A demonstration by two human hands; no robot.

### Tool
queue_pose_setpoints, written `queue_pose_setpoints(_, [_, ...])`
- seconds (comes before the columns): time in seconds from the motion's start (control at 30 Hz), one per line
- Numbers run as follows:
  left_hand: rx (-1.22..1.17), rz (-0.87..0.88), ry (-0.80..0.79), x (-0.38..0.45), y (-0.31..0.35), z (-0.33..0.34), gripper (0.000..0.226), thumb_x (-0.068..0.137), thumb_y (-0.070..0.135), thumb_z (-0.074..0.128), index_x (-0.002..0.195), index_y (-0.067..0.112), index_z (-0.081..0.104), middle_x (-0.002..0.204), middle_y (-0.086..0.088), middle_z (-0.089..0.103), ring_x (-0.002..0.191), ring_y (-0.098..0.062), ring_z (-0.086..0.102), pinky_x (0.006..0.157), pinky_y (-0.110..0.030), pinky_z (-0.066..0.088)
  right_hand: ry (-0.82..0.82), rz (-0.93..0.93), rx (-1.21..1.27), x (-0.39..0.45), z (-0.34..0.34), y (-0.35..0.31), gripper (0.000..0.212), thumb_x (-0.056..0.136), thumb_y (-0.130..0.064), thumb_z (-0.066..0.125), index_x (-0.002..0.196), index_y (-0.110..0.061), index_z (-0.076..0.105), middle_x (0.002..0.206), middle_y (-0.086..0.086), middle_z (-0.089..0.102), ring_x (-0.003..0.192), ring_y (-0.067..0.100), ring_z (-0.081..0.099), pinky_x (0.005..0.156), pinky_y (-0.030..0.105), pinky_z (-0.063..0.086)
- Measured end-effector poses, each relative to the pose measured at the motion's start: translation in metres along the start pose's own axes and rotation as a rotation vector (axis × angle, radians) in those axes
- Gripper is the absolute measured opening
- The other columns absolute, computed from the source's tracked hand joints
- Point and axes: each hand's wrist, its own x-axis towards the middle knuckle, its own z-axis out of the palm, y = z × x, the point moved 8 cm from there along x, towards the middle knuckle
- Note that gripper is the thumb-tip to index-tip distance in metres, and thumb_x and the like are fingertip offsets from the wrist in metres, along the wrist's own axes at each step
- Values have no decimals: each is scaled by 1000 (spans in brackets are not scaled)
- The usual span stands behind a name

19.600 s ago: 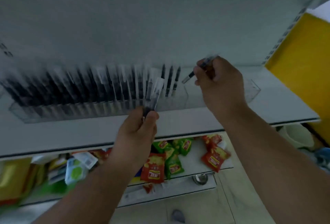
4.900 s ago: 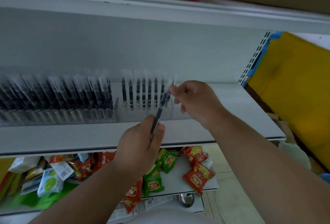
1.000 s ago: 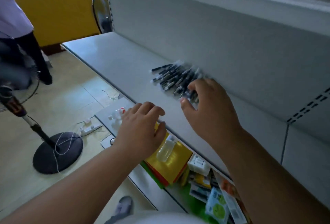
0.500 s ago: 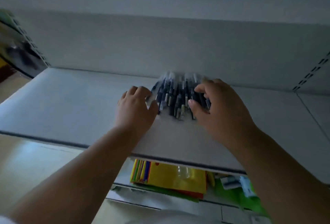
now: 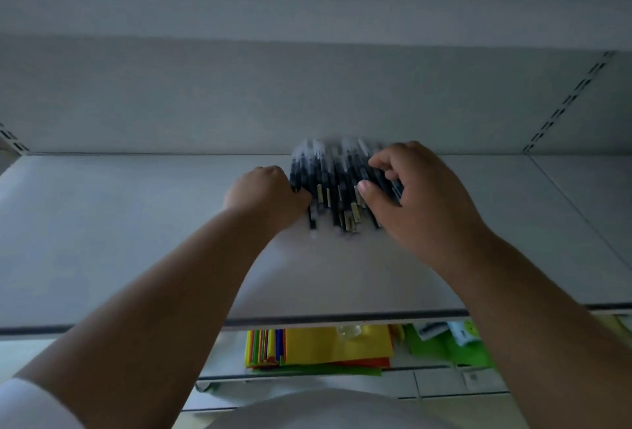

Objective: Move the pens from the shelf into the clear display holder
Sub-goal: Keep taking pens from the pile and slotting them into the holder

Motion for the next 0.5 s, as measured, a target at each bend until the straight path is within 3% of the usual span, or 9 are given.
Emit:
queue_pose_setpoints(0.27, [83, 25, -100, 1, 10, 0, 42, 89, 45, 55, 63, 12, 51, 68, -4, 53, 59, -19, 51, 49, -24, 34, 13, 36, 10, 3, 2, 5, 29, 90, -37, 62, 114, -20, 59, 107, -8, 55, 97, 10, 55, 71, 20, 36])
queue_pose_setpoints(0.5, [18, 45, 25, -11, 3, -2, 32, 94, 35, 43, 72, 15, 53, 70, -4, 54, 60, -19, 49, 49, -25, 31, 6, 53, 22, 1, 6, 6, 29, 91, -38, 60, 114, -21, 58, 111, -7, 56, 96, 10, 55, 74, 24, 40])
